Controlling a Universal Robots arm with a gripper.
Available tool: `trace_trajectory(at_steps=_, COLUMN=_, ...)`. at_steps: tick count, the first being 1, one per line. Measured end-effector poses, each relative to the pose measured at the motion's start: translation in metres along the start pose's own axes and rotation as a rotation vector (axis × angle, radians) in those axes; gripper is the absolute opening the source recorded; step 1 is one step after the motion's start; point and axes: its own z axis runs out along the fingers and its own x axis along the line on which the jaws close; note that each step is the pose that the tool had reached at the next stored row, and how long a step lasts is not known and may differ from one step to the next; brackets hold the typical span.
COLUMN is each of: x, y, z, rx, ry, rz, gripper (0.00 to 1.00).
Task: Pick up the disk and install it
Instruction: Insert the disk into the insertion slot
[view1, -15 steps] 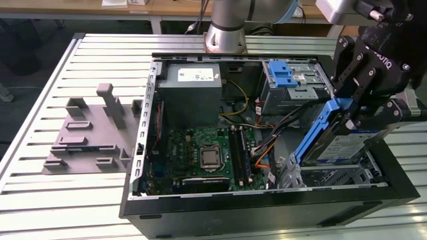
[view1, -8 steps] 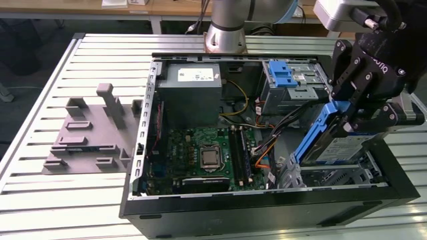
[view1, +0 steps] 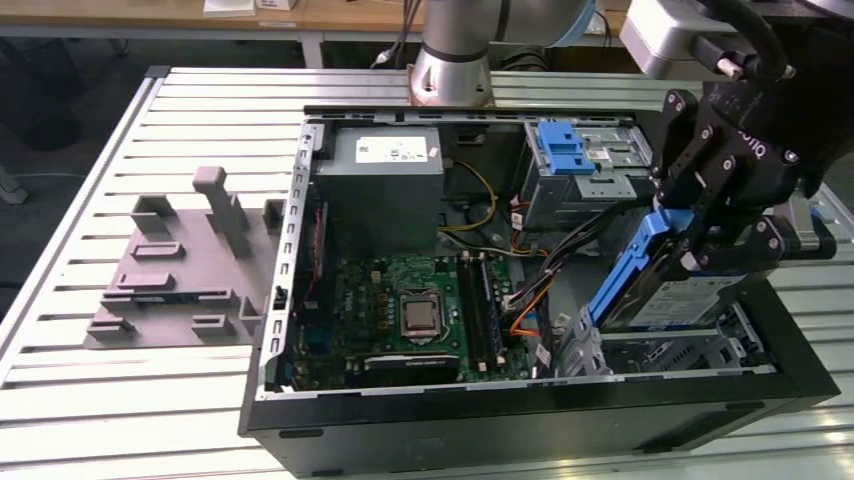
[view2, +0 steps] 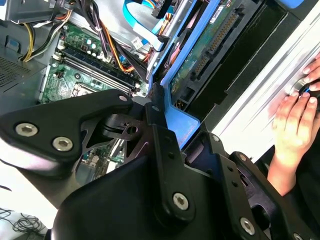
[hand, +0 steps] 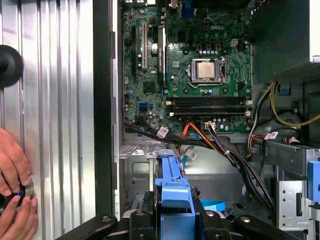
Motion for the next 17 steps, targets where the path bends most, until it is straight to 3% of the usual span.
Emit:
trace_trajectory(at_steps=7, x=0.0, y=0.0, z=0.0056, rx=0.0, ry=0.0001, rz=0.0, gripper=0.36)
trace_trajectory(at_steps=17, x=-0.0001, y=0.0, z=0.0066, rx=0.0001, ry=-0.0002, rz=0.0, gripper=0.36)
